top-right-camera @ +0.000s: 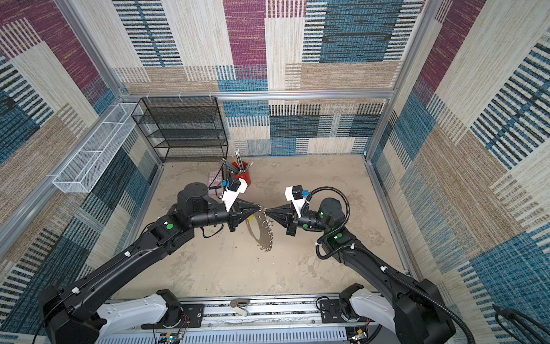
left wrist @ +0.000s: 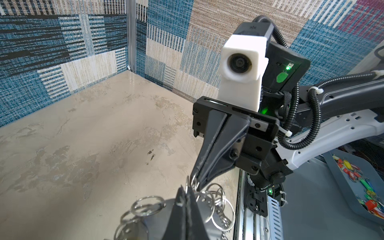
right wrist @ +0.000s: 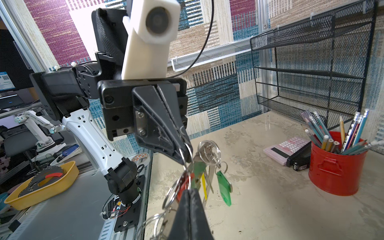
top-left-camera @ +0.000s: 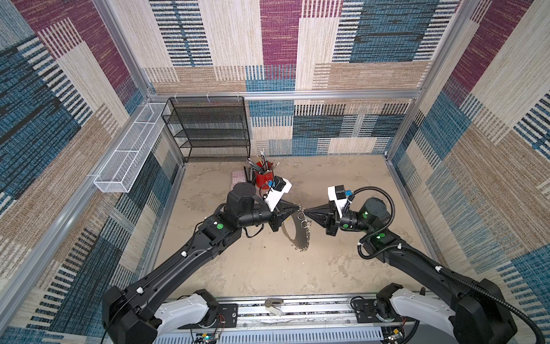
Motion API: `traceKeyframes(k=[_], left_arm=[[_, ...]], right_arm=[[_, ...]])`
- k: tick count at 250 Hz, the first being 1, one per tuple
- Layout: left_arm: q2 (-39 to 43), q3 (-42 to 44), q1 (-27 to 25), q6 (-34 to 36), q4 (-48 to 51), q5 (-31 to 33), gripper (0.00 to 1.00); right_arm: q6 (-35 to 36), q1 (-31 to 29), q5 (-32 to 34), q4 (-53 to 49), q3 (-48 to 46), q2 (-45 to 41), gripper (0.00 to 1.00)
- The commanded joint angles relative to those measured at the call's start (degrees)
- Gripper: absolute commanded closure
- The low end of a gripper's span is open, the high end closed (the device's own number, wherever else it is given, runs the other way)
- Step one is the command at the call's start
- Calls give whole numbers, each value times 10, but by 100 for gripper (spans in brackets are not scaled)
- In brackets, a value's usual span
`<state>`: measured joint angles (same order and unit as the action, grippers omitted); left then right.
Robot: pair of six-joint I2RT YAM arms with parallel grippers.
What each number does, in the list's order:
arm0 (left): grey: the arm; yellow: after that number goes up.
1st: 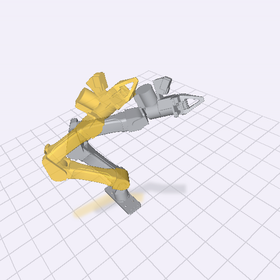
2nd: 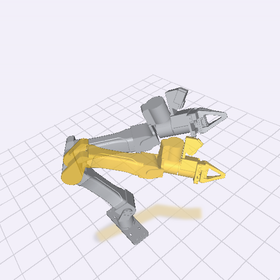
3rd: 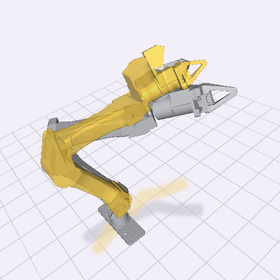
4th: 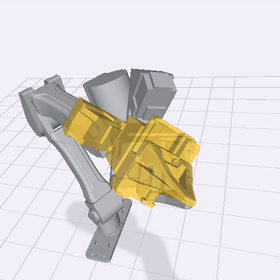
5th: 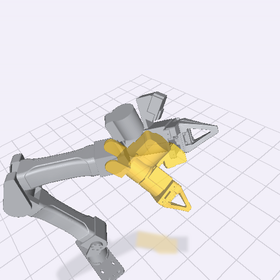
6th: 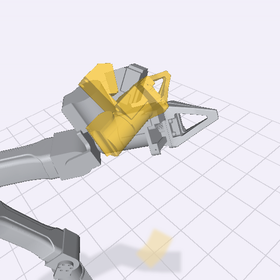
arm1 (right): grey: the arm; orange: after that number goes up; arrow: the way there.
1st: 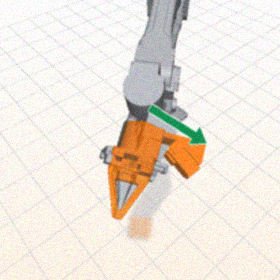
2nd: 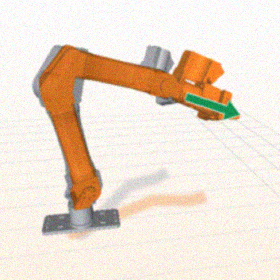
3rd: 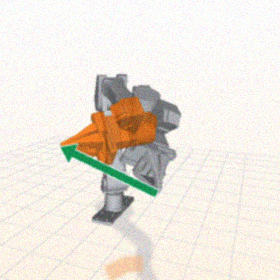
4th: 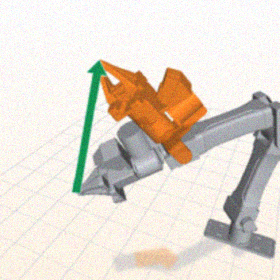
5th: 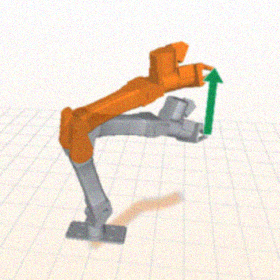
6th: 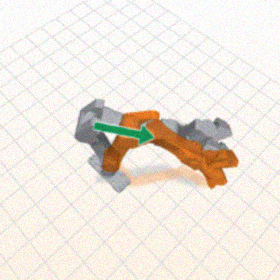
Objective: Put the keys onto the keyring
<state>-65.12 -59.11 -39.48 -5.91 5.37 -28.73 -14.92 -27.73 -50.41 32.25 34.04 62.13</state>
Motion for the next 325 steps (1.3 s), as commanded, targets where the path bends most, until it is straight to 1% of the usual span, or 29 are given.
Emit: traceKeyframes(k=[1, 39, 80, 94, 117, 146, 164, 186, 206, 249, 253, 268, 294, 325], left_arm=[[10, 7, 1, -43, -132, 15, 100], [10, 14, 2, -51, -147, 7, 100], [12, 23, 2, -49, -153, 0, 100], [15, 28, 2, -49, -157, -4, 100], [15, 30, 2, -45, -149, -4, 100], [18, 37, 2, -40, -149, -2, 100], [21, 42, 2, -36, -150, -3, 100], [20, 47, 2, -34, -153, -8, 100], [18, 51, 2, -35, -161, -14, 100], [18, 84, 2, -57, -230, -40, 100], [18, 88, 2, -60, -241, -58, 100], [19, 103, 2, -74, -276, -72, 100], [19, 120, 2, -83, -315, -91, 100], [18, 142, 2, -94, -365, -110, 100]], right_arm=[[0, 1, 3, -47, -6, 1, 97], [-2, 0, -1, -47, -4, 2, 93], [-5, 0, 1, -46, -1, -8, 92], [-6, 0, 1, -47, 3, -10, 86], [-9, 0, -1, -48, 6, -15, 84], [-13, 0, 0, -50, 9, -22, 79], [-15, 1, 13, -56, 11, -33, 76], [-15, 3, 26, -64, 18, -47, 69], [-17, 6, 35, -66, 23, -59, 65], [-28, 13, 24, -55, 32, -70, 56], [-28, 12, 21, -54, 34, -69, 55], [-28, 13, 14, -54, 39, -64, 53], [-28, 13, 9, -49, 49, -53, 54], [-29, 13, -17, -41, 62, -34, 55]])
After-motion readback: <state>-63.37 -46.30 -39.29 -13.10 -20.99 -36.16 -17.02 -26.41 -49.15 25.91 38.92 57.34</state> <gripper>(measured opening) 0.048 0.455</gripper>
